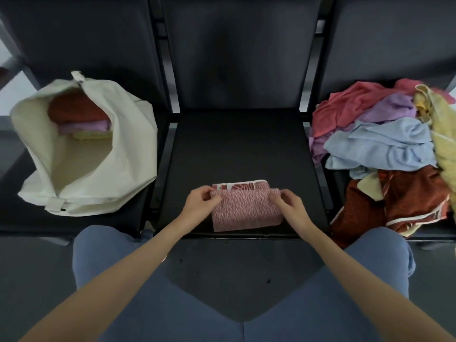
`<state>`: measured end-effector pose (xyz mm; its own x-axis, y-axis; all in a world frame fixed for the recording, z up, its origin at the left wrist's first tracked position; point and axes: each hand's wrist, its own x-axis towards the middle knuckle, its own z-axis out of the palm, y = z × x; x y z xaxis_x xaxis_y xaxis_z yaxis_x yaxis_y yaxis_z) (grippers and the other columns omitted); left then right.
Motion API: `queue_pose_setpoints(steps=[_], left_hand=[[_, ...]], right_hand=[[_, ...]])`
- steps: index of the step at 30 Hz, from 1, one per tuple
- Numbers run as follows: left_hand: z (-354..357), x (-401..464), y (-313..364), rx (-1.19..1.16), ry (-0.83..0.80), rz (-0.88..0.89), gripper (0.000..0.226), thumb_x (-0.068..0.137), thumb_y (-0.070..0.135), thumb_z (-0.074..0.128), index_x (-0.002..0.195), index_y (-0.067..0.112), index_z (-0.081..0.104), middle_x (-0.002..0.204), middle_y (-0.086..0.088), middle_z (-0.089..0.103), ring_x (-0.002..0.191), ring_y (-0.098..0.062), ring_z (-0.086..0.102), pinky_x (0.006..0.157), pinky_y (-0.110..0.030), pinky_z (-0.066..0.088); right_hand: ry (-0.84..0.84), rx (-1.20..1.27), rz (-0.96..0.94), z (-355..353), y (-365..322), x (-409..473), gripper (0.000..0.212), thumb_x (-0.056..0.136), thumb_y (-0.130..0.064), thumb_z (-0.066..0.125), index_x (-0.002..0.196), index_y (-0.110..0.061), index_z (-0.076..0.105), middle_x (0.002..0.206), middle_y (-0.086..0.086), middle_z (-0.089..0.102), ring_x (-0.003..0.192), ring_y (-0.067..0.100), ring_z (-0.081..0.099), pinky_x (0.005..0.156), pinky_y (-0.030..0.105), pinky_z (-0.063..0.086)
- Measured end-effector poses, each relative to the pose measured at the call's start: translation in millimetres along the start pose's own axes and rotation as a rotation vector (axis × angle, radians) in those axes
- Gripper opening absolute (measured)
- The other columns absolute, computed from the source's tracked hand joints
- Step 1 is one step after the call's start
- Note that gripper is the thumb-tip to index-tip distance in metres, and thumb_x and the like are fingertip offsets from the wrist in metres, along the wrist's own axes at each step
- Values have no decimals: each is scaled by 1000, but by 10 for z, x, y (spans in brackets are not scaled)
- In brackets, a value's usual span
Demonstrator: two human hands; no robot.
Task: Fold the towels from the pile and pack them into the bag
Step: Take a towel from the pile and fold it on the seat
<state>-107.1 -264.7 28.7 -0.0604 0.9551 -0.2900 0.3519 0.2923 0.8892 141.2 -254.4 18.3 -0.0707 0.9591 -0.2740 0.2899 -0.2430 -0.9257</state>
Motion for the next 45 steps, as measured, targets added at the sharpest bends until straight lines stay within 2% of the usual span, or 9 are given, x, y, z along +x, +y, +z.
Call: queue_pose_setpoints(steps=[7,12,17,19,21,24,30,37,45], left_hand=[[127,351,-94,-189,132,-215,41,93,24,63,127,4,53,120,-10,59,106,-16,56,91,-31,50],[151,350,-148,-168,115,-228,57,85,35,71,129,5,50,122,-7,59,108,-16,58,94,-29,48],[219,277,-282,257,109,-217,74,70,57,77,122,9,55,121,-8,47,115,-20,49,96,-30,44],[216,257,-286,286,79,-256,64,72,60,73,110,10,61,118,-10,46,114,-22,48,95,-29,44],[198,257,-282,250,80,-275,46,76,51,73,97,12,61,115,-9,47,108,-22,52,93,-30,48],[81,225,-266,28,151,-331,42,75,40,74,102,12,57,115,-8,58,99,-19,60,81,-30,52],[-712,69,-23,-419,293,-305,37,79,13,75,109,3,57,93,-6,66,73,-11,63,51,-16,46],[-2119,-104,184,-629,445,-126,73,58,18,89,122,7,56,108,-11,70,92,-22,71,74,-34,57],[-3214,9,154,-374,603,-5,41,74,7,78,111,20,63,108,1,67,100,-16,63,86,-36,51]], right_hand=[[-26,-85,111,122,51,227,47,86,-18,68,127,-4,50,114,5,59,103,17,58,81,24,48],[-4,-248,77,190,56,314,37,92,-20,62,120,-2,44,109,2,56,108,23,58,83,27,44],[117,-367,161,306,37,350,64,89,-28,66,134,4,34,134,20,35,118,32,47,90,31,40],[95,-374,241,353,14,403,55,89,-30,66,125,7,45,131,24,41,124,33,41,88,31,40],[82,-308,309,410,-32,462,33,87,-27,67,97,3,62,113,27,58,115,34,51,80,34,44],[59,-119,336,551,-154,454,30,85,-19,69,98,8,64,104,24,66,88,27,65,77,40,53],[-63,33,124,1076,-711,429,33,87,-23,67,116,-10,56,100,-1,63,86,7,60,66,20,47],[-323,162,-63,1863,-1685,644,53,75,-13,77,122,-14,52,114,0,61,104,13,61,85,30,51],[-435,-141,-305,2760,-2458,1050,67,67,-24,86,124,-22,49,112,-1,59,100,13,61,83,33,57]])
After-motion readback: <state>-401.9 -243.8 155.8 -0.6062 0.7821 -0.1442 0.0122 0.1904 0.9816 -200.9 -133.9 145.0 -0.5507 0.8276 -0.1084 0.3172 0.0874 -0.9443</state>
